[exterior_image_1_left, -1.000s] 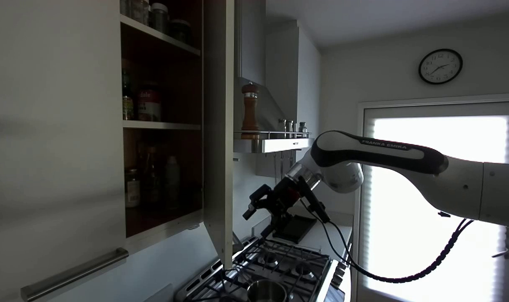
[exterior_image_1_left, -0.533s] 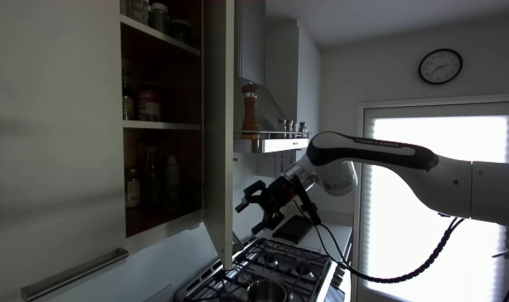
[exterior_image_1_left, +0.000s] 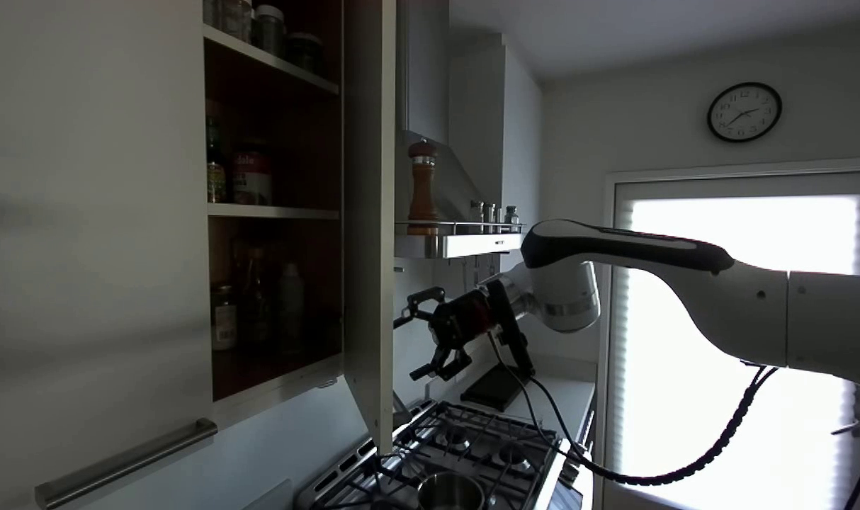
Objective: Close the cupboard door
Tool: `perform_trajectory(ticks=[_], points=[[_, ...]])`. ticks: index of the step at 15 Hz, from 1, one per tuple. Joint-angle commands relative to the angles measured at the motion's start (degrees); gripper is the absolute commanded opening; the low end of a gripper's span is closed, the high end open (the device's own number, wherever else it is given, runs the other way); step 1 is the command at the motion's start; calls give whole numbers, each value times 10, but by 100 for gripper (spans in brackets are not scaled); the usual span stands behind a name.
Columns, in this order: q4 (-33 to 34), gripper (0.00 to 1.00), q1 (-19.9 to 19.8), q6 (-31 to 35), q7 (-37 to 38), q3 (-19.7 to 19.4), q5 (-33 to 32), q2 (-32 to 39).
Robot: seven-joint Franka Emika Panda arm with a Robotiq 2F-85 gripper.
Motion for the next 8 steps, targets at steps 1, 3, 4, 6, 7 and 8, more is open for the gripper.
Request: perform_trajectory(ticks=[1,3,4,6,7,8], points=[[-5,100,-11,13,23,9,81,10],[-9,100,-15,20,27,15,121,12],[-12,100,-17,24,29,18,141,12],[-14,100,-18,27,27,24,172,12],[-16,100,-18,28,25,26,185,12],[-18,100,-17,26,22,29,194,11]])
